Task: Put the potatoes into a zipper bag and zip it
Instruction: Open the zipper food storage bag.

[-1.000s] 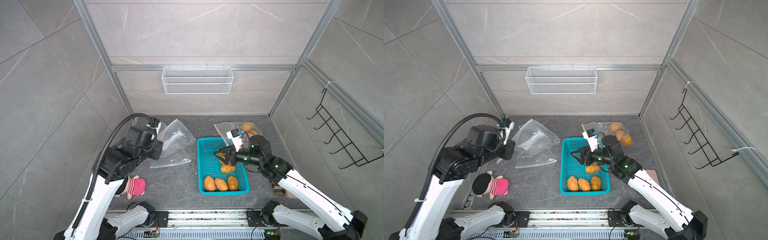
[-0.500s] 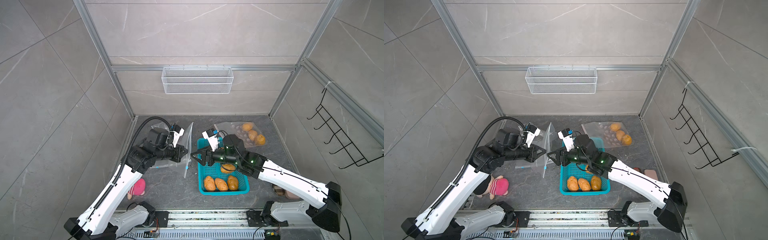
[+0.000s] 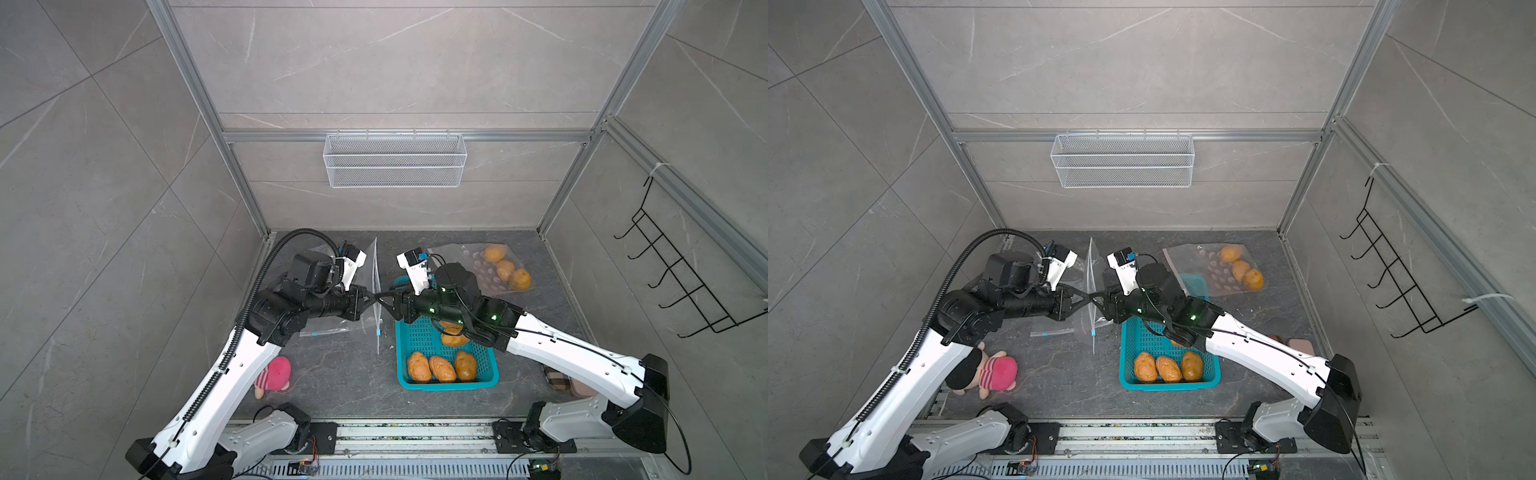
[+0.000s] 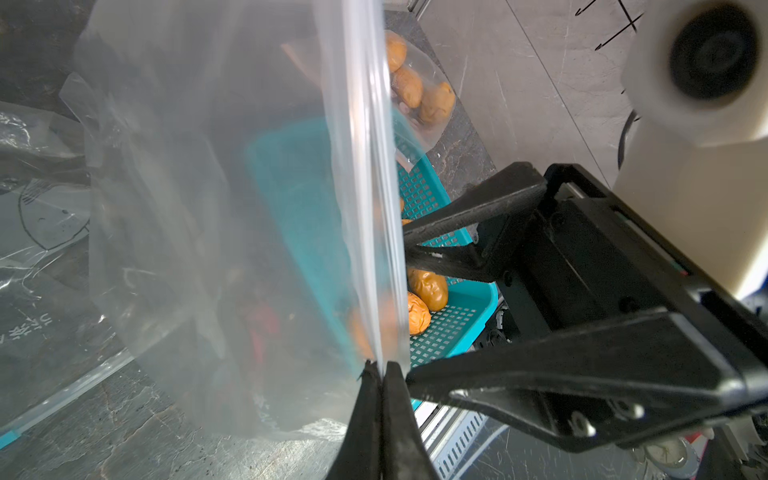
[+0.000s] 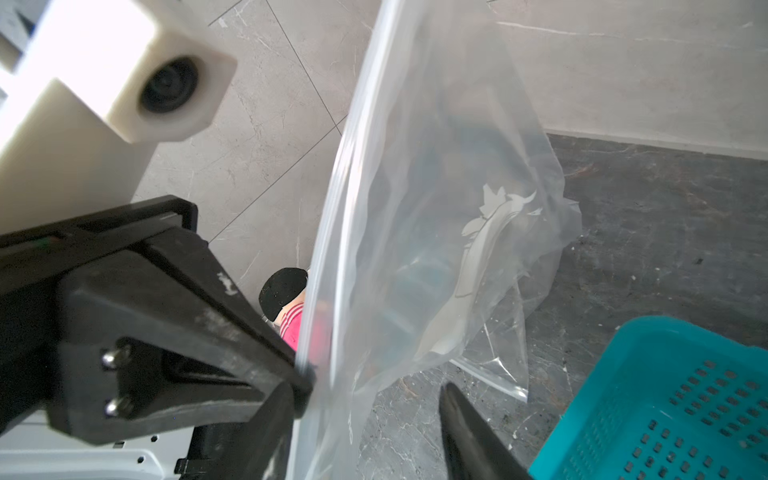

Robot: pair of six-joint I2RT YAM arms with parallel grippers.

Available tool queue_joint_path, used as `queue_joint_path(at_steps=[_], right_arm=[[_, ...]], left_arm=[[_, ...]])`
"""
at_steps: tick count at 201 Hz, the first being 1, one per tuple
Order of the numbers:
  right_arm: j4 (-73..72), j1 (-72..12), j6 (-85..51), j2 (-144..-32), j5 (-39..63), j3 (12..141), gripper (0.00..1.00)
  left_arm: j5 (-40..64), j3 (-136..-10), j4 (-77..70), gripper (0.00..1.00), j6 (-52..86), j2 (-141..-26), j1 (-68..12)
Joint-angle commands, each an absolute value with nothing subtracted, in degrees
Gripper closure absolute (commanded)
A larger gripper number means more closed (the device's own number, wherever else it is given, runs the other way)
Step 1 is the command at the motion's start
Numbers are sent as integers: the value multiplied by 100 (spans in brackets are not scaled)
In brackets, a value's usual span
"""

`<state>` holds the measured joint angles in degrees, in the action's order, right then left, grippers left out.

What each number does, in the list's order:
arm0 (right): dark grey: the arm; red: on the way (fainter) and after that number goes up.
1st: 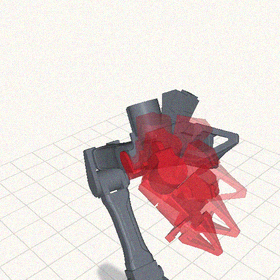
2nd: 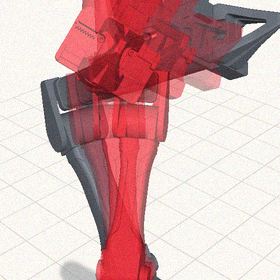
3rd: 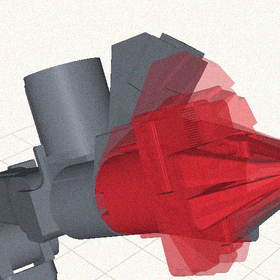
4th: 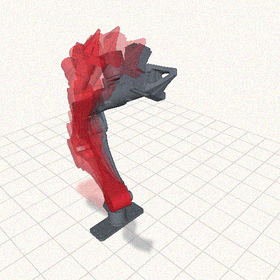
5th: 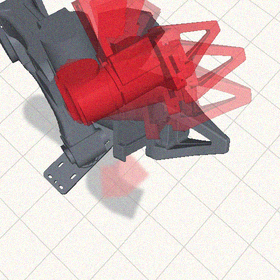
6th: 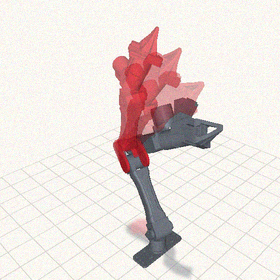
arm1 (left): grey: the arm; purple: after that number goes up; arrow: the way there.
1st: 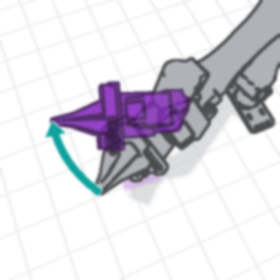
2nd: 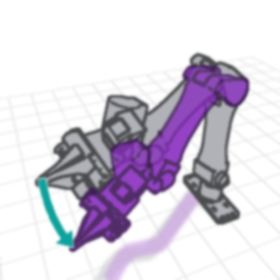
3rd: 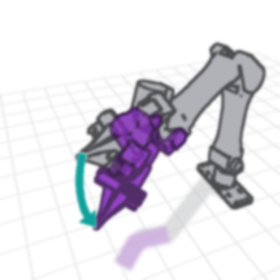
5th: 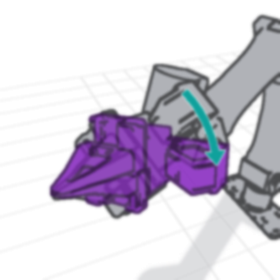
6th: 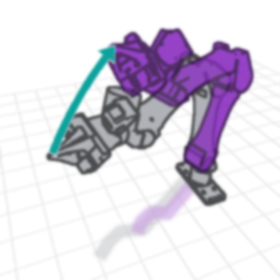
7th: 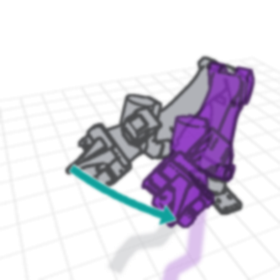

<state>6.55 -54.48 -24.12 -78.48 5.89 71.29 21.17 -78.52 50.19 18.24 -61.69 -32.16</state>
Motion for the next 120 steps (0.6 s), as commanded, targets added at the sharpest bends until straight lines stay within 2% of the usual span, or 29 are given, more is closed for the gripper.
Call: queue_joint_path(at_steps=[1,58,101,110,120], right_arm=[[772,-5463,-2285,-7996,317,7326,47],[1045,-5469,-2310,-8299,393,7662,63],[1031,-5487,-2322,-8311,807,7798,95],[1020,-5502,-2299,-8293,867,7802,100],[1020,-5515,-2294,-8279,901,7792,100]], left_arm=[[2374,-8142,5015,100,1815,-6045,-3256],[2444,-8265,5069,100,1810,-6073,-3253],[2006,-8433,5284,100,1863,-6078,-3261],[1820,-8437,5378,100,1872,-6055,-3260],[1689,-8408,5459,100,1903,-6023,-3261]])
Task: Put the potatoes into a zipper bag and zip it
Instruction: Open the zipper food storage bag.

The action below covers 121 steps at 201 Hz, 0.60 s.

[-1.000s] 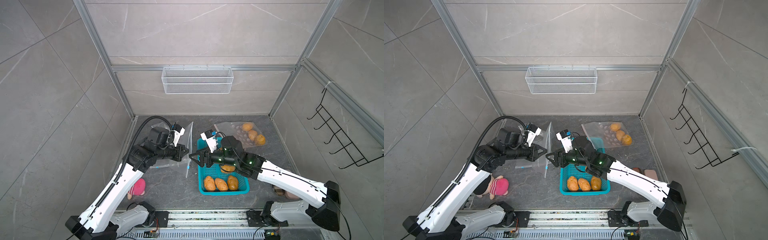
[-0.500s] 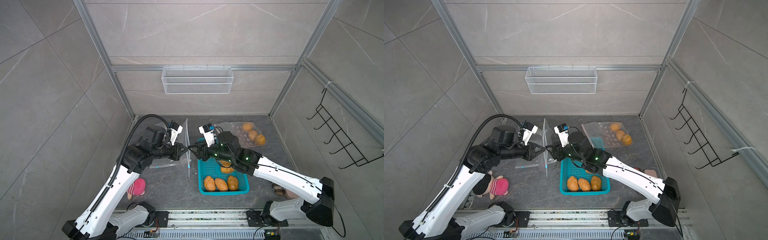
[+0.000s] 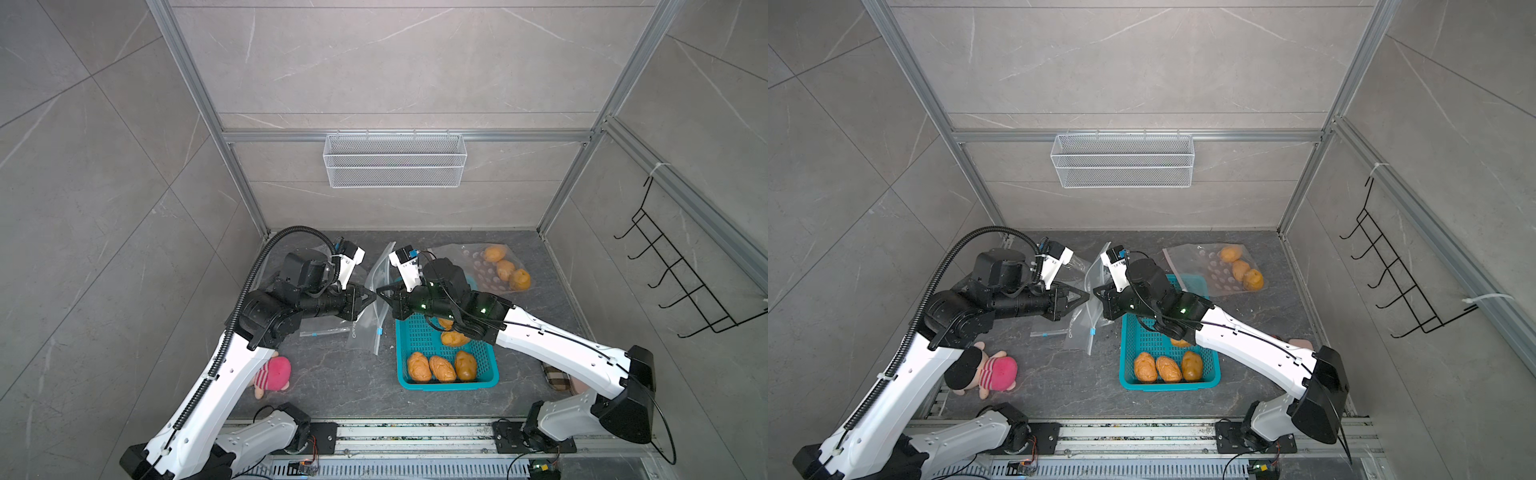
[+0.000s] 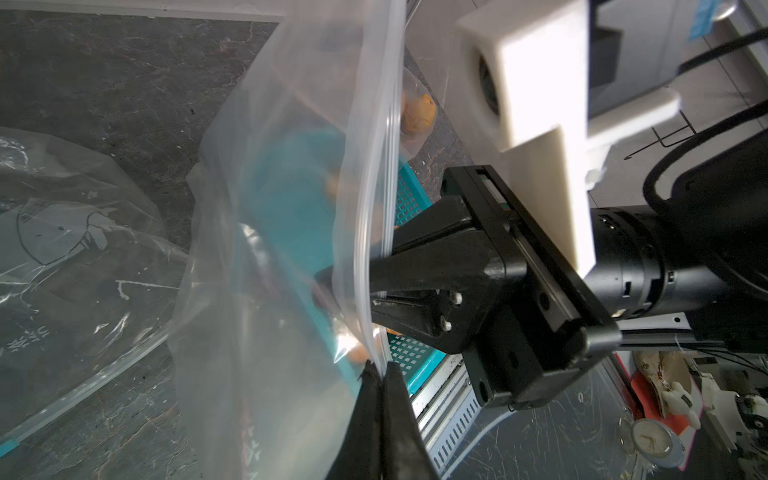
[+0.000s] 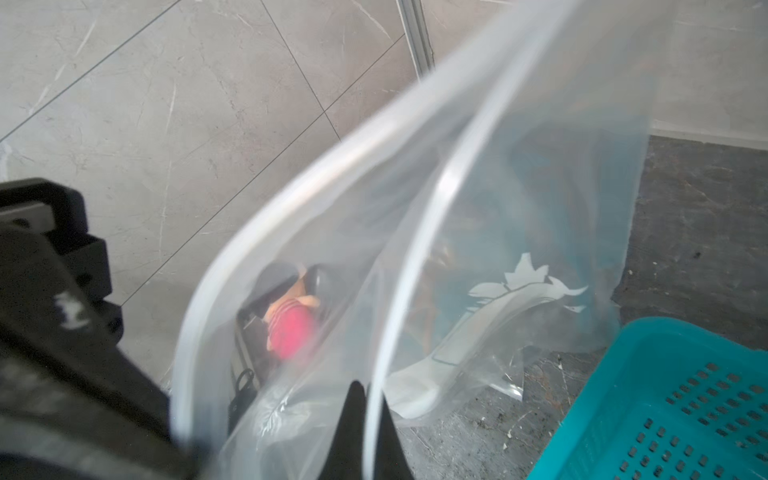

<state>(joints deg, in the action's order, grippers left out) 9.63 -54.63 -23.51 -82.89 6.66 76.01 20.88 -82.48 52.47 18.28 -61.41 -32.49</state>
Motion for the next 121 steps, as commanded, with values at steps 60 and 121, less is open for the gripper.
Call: queue_joint_path(at_steps=[60,121], right_arm=[[937,-5588,-2381,-8415,843,7699,100],[862,-5625,-2465,-8573,763,7738,100]], left_arm=[[1490,-8243,5552,71,2058,-6145,-3261],[1900,-8112,5014,49,2206,-6133,-3365]])
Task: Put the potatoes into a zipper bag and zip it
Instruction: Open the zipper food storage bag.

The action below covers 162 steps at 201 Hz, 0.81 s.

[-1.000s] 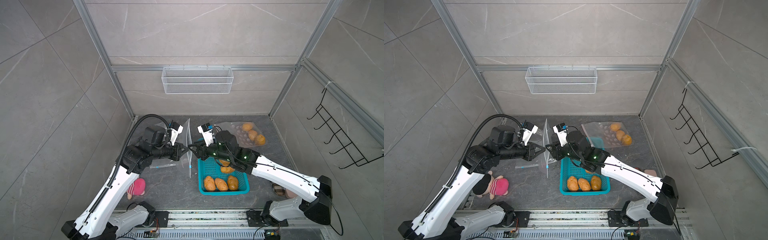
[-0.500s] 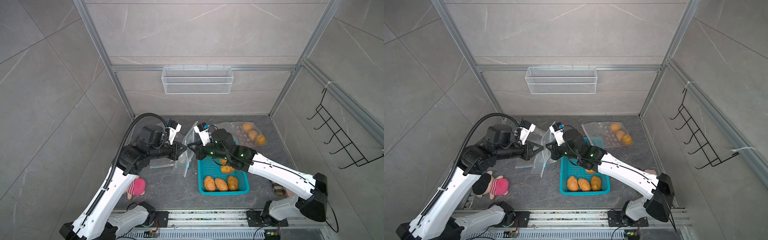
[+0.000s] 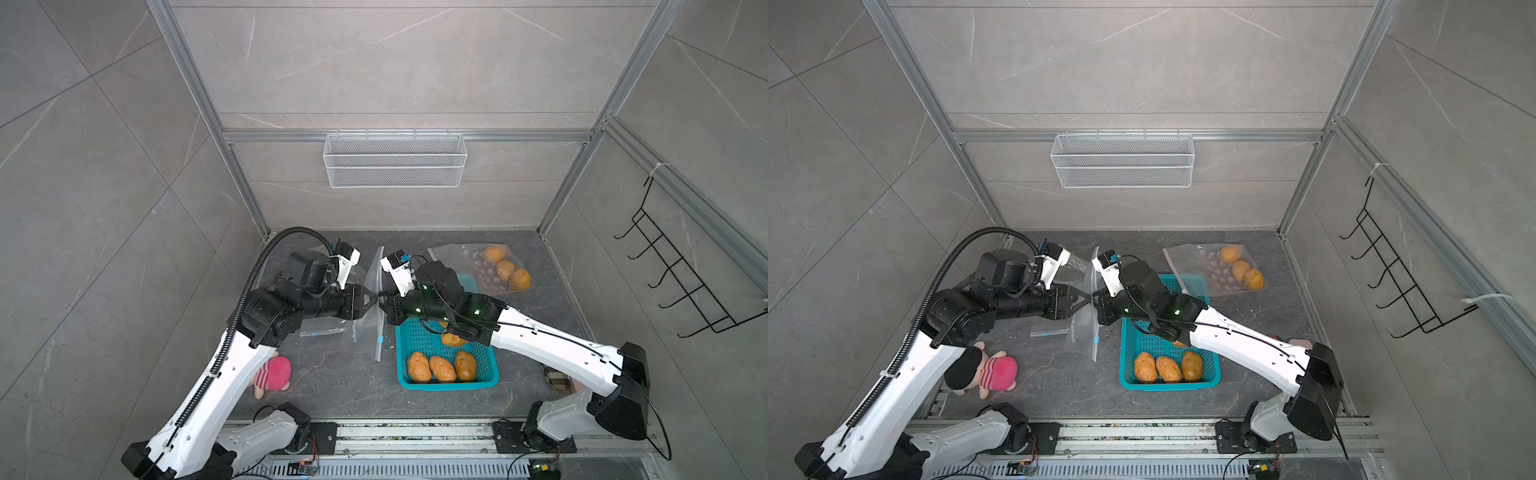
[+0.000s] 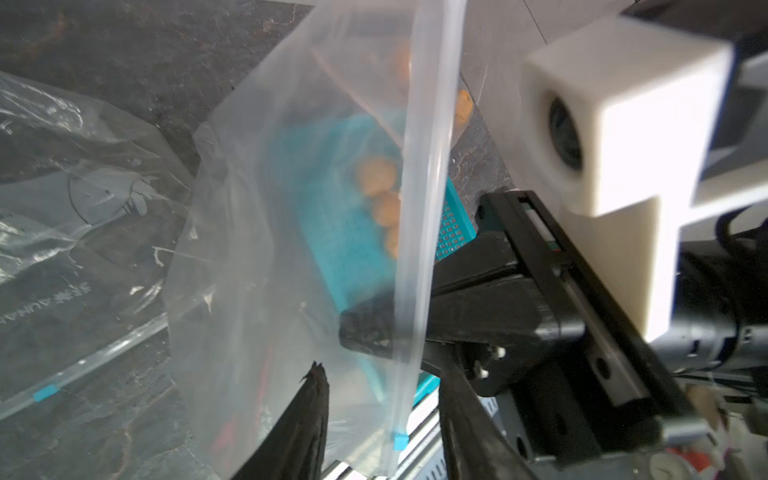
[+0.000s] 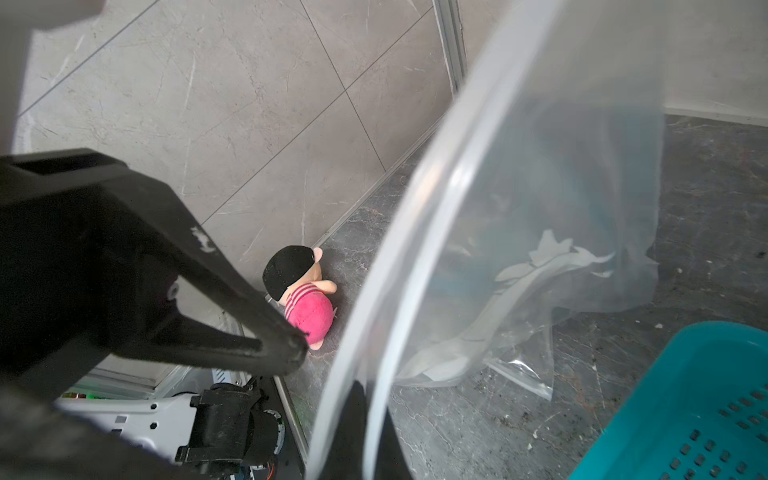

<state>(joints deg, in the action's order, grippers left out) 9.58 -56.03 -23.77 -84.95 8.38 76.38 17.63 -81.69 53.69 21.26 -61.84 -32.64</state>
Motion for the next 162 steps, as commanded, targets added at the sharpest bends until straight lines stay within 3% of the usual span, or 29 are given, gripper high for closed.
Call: queue_joint_path(at_steps=[1,65,162], right_arm=[[857,-5634,-2472,-8576,764,7736,100],[876,-5629,-2597,-8665,684,7788,100],[867,-5629,-2624,-8716,685,7787,100]], left_arm=[[1873,-8117,5025,49,2197,-6142,-3375],[670,-8060,5160,47,2227,-6290,-3634],[1147,-7928,4790,48,2311,-6561,-3683]])
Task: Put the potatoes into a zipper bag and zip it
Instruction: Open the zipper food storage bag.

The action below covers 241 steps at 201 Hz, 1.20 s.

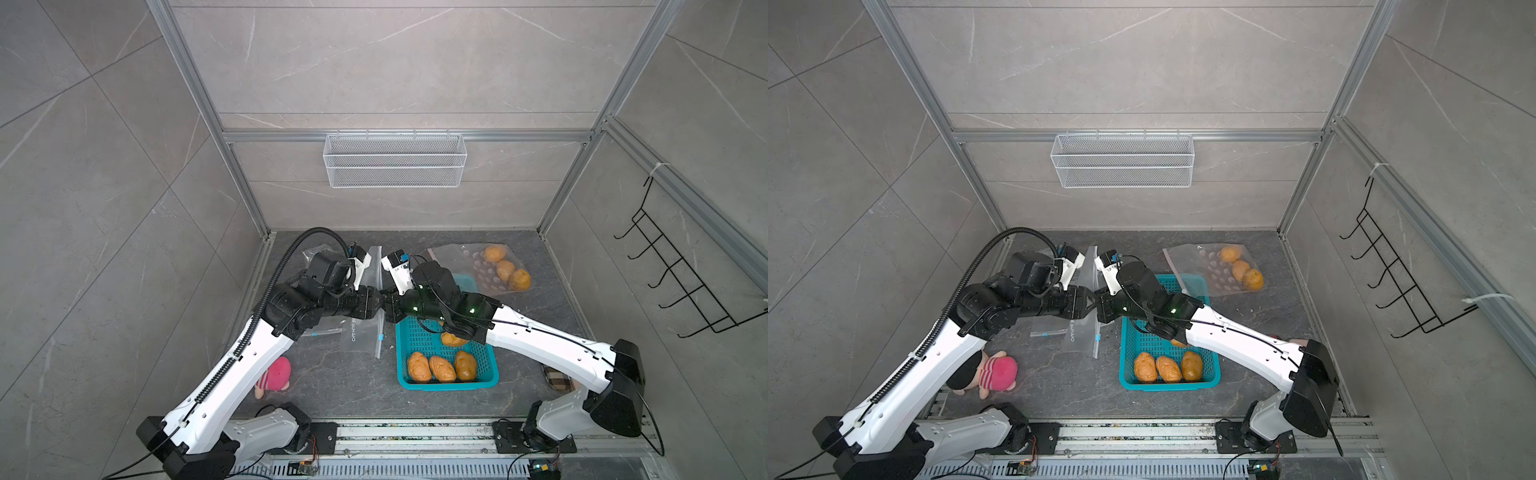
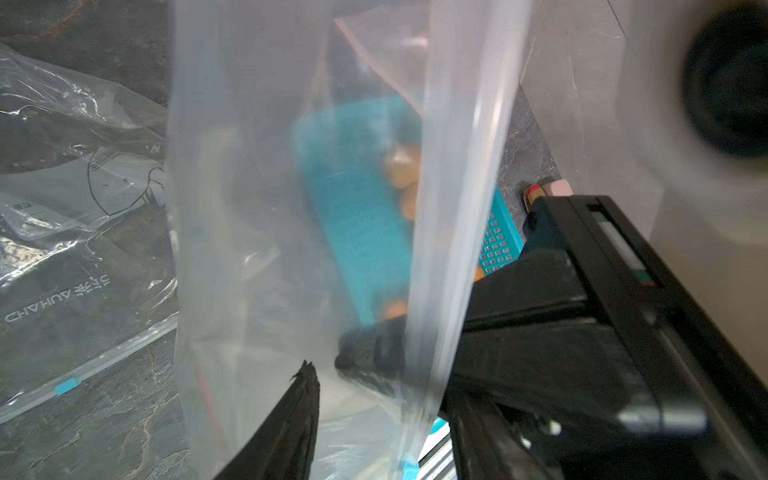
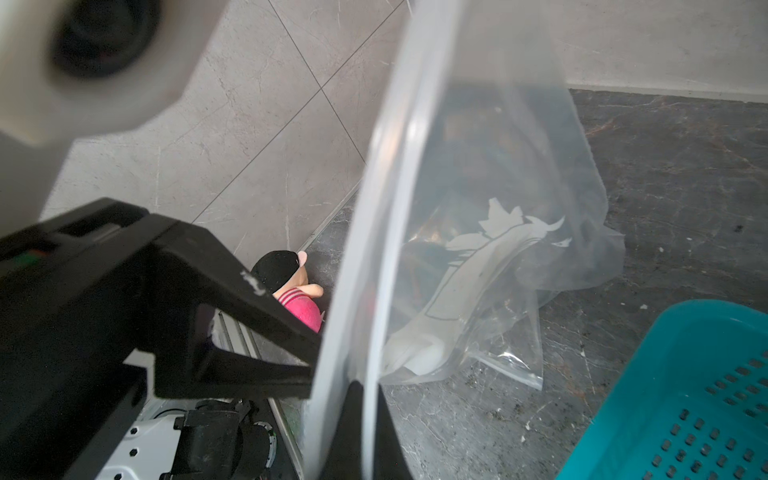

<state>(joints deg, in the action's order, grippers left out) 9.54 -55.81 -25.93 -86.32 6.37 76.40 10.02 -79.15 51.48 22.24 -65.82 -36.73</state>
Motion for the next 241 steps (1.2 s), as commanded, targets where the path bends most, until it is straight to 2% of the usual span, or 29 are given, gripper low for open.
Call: queue_joint_path(at_steps=[1,47,78,137,213,241], right_arm=[[864,-5627,-2622,-8717,685,7787,100],[921,-5633,-2615,-8721,741,7828,100],[958,-5630,-2575,-8674,585,7784,100],[1119,-5633,-2452,-8687,508,7791,100],[1162,-5633,-2443,-8727,527,7783,100],[1167,-5630,-2442,-8753,501,7776,100]], left_arm=[[1127,-7928,4790,49,2311,-6559,-3683],[573,-7866,4900,54,2262,-6663,-3683],[-223,-7919,5244,58,2107,-6693,-3683],[-590,-7892,5320,62,2083,-6591,-3685],[-258,-7892,4998,61,2252,-6711,-3689],[-185,-7883,4840,64,2319,-6846,-3690]])
